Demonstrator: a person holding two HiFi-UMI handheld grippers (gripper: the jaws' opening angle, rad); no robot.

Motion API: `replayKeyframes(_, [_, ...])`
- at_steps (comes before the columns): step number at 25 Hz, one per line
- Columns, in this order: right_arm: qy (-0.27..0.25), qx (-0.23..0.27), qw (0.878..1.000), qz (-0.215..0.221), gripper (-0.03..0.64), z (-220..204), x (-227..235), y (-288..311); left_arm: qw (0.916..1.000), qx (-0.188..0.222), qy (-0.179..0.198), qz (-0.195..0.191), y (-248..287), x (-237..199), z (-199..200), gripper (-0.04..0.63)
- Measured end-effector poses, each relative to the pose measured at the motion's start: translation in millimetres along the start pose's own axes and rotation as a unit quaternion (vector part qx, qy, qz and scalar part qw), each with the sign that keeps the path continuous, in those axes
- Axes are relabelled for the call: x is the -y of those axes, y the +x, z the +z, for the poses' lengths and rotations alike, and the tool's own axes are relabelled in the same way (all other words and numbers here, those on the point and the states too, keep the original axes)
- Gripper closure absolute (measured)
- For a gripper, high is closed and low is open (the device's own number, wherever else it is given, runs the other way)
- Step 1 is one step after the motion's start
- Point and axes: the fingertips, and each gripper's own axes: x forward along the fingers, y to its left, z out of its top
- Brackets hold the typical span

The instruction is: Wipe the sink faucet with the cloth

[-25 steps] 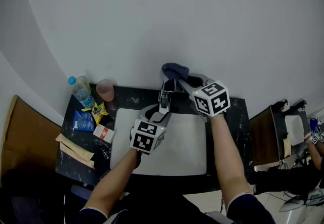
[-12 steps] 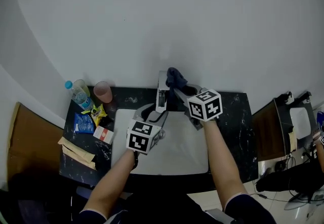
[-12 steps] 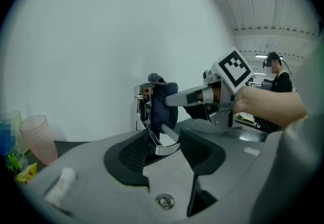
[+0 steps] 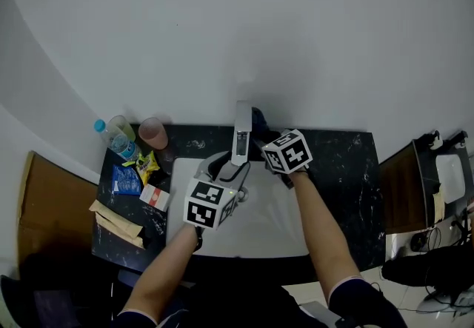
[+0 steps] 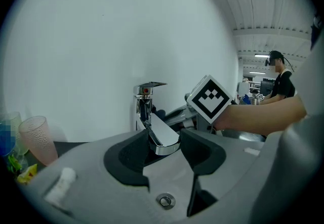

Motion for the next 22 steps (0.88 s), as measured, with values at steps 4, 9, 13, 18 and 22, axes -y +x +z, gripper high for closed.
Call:
replayKeyframes(4, [-0.035, -0.038, 0.999, -0.006, 0.568, -10, -2, 9, 1.0, 0.001, 0.0, 0.0, 0, 0, 0, 0.39])
replayKeyframes(9, [-0.027, -0.045, 0.999, 0.01, 0.568, -13, -8, 8, 1.0, 0.001, 0.002, -0.001, 0, 0, 0, 0.39])
replayKeyframes(13, [-0.017, -0.013, 0.999, 0.034, 0.569, -5, -16, -5, 1.0, -0.001, 0.004, -0.001, 0, 0, 0, 0.39])
replayKeyframes(18, [-0.022, 0.036, 0.998, 0.041, 0.569, 21, -22, -27, 1.0, -0.002, 0.004, 0.0, -1, -1, 0, 0.391])
replayKeyframes(22, [-0.047, 0.066, 0.996, 0.048, 0.569, 39, -28, -46, 1.0, -0.006, 0.002, 0.001, 0, 0, -1, 0.391])
